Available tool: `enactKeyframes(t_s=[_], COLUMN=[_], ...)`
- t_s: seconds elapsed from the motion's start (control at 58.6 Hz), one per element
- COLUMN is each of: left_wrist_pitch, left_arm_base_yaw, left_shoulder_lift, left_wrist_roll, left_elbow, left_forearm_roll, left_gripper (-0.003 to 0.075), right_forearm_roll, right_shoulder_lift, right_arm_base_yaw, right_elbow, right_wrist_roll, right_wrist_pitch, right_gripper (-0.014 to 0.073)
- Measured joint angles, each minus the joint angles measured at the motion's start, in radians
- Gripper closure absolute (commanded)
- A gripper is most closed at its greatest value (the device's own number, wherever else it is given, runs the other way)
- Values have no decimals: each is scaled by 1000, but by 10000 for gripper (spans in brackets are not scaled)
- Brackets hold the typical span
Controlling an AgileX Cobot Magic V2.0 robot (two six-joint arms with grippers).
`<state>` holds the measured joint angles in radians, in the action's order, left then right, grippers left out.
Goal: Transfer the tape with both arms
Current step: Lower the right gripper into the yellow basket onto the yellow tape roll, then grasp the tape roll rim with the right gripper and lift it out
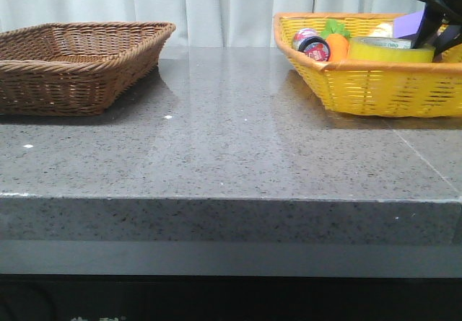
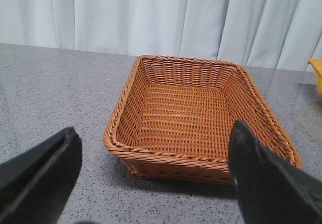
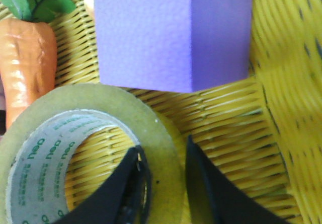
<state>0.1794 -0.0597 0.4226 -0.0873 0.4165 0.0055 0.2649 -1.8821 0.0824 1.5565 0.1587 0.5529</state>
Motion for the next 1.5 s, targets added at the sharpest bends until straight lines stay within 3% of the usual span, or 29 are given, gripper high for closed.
enactKeyframes(t_s=[0.324, 0.99, 1.501], left_wrist_pitch=[0, 0, 0], left_arm_base_yaw=[0, 0, 0], left_shoulder_lift=[0, 0, 0], left_wrist_roll=[0, 0, 0], left_elbow=[0, 0, 0], left_forearm_roll=[0, 0, 0], left_gripper=[132, 132, 132], right_forearm_roll=[-2, -9, -9], right_shoulder_lift=[11, 267, 288], right_arm_base_yaw=[0, -16, -429], right_elbow=[0, 0, 0], right_wrist_roll=[0, -29, -159], right_wrist_pitch=[22, 117, 137], right_gripper=[456, 456, 456])
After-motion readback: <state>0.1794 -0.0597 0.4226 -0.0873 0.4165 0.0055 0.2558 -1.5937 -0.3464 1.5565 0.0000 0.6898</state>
